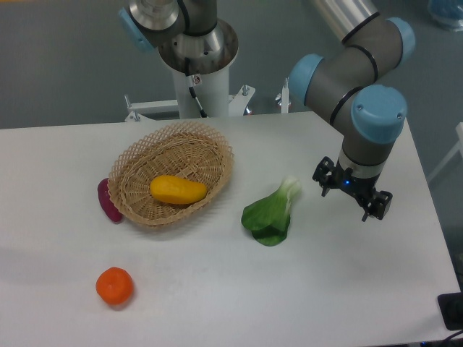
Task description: Pick up the mango from the basket
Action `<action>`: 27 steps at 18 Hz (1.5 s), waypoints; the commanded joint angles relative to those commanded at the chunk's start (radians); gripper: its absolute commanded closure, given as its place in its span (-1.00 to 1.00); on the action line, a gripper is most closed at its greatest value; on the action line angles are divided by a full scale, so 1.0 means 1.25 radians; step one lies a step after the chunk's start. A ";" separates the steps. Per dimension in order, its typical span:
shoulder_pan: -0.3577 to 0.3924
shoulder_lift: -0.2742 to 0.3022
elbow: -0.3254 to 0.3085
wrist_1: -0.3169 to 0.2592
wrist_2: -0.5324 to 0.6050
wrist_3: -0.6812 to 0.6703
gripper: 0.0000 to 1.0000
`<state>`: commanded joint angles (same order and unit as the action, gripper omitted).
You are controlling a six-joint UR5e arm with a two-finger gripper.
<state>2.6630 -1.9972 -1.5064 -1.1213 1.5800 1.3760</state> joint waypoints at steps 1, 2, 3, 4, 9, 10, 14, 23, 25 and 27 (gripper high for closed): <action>0.000 0.001 0.000 0.000 0.000 0.000 -1.00; 0.000 0.001 0.000 0.000 0.000 0.000 -1.00; 0.000 0.001 0.000 0.000 0.000 0.000 -1.00; 0.000 0.001 0.000 0.000 0.000 0.000 -1.00; 0.001 0.001 0.000 0.000 -0.005 0.000 -1.00; 0.001 0.001 0.000 0.001 -0.005 -0.001 -1.00; 0.007 0.006 -0.016 0.006 -0.012 -0.002 -1.00; 0.022 0.033 -0.042 0.000 -0.116 -0.081 -1.00; 0.018 0.062 -0.076 0.004 -0.134 -0.104 -1.00; -0.001 0.080 -0.114 0.006 -0.133 -0.107 -1.00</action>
<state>2.6616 -1.8976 -1.6488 -1.1137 1.4143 1.2425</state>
